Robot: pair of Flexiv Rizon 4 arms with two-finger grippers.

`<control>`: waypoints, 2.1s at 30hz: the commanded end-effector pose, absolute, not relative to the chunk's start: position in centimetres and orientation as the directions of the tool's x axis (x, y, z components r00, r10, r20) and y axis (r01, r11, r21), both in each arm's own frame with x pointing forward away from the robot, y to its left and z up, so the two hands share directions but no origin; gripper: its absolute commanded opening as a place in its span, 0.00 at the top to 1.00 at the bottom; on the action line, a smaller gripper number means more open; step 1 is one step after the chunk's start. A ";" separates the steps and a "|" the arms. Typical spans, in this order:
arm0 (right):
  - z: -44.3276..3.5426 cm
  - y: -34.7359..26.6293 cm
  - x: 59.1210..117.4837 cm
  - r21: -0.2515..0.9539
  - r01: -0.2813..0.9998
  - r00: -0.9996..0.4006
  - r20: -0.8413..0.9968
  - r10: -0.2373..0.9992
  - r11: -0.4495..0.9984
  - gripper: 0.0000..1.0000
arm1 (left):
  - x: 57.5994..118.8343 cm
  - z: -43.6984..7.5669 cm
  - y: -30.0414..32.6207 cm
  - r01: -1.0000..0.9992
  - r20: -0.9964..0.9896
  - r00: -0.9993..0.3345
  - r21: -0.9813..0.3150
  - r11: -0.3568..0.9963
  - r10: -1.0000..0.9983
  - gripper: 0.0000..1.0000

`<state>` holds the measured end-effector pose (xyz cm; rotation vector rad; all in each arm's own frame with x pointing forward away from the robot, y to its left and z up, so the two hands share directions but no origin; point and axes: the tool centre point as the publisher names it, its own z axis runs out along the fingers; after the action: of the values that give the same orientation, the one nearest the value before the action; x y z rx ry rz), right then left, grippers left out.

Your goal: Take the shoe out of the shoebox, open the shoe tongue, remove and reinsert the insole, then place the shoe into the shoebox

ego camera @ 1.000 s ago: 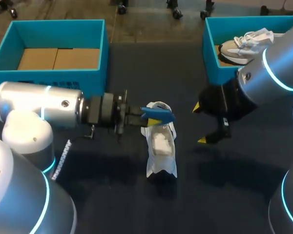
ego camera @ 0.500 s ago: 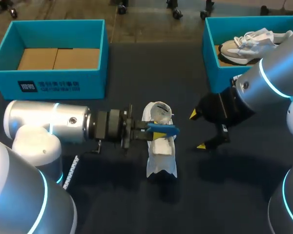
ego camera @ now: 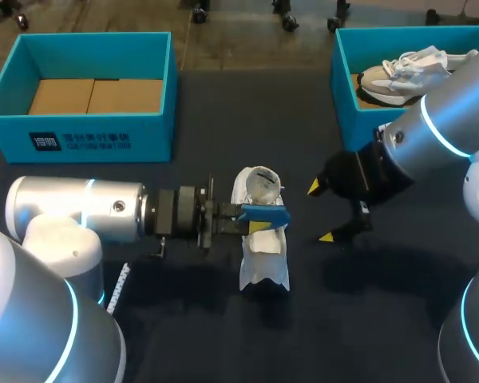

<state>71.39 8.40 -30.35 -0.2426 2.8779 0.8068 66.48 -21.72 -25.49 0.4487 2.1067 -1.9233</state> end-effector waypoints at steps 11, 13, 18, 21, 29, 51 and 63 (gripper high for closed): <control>-32.4 9.2 73.2 0.484 -0.229 -0.966 -0.221 -0.136 0.845 0.00 | 66.7 -27.0 -20.9 0.391 -0.388 -0.920 -0.916 0.088 0.045 1.00; -32.6 9.4 73.4 0.486 -0.232 -0.965 -0.221 -0.138 0.842 0.00 | 66.7 -27.2 -20.8 0.388 -0.386 -0.921 -0.917 0.089 0.043 1.00; -33.2 10.4 73.8 0.500 -0.239 -0.964 -0.223 -0.142 0.832 0.00 | 66.8 -27.5 -20.6 0.382 -0.380 -0.924 -0.920 0.087 0.040 1.00; -33.6 11.0 74.0 0.501 -0.243 -0.963 -0.225 -0.146 0.831 0.00 | 66.9 -27.6 -20.7 0.378 -0.376 -0.926 -0.922 0.086 0.039 1.00; -34.2 11.4 73.5 0.511 -0.237 -0.965 -0.219 -0.142 0.826 0.00 | 66.6 -26.5 -21.1 0.380 -0.379 -0.925 -0.922 0.077 0.037 1.00; -34.6 11.1 73.3 0.520 -0.230 -0.967 -0.213 -0.137 0.823 0.00 | 64.8 -26.9 -22.2 0.324 -0.320 -0.946 -0.942 0.086 0.053 1.00; -34.6 11.1 73.3 0.520 -0.230 -0.967 -0.213 -0.137 0.823 0.00 | 65.9 -29.0 -22.5 0.366 -0.362 -0.931 -0.924 0.110 0.054 1.00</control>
<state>73.35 11.10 -34.58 -0.2889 2.8400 0.8418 65.70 -21.84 -28.42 0.4191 2.1475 -1.9042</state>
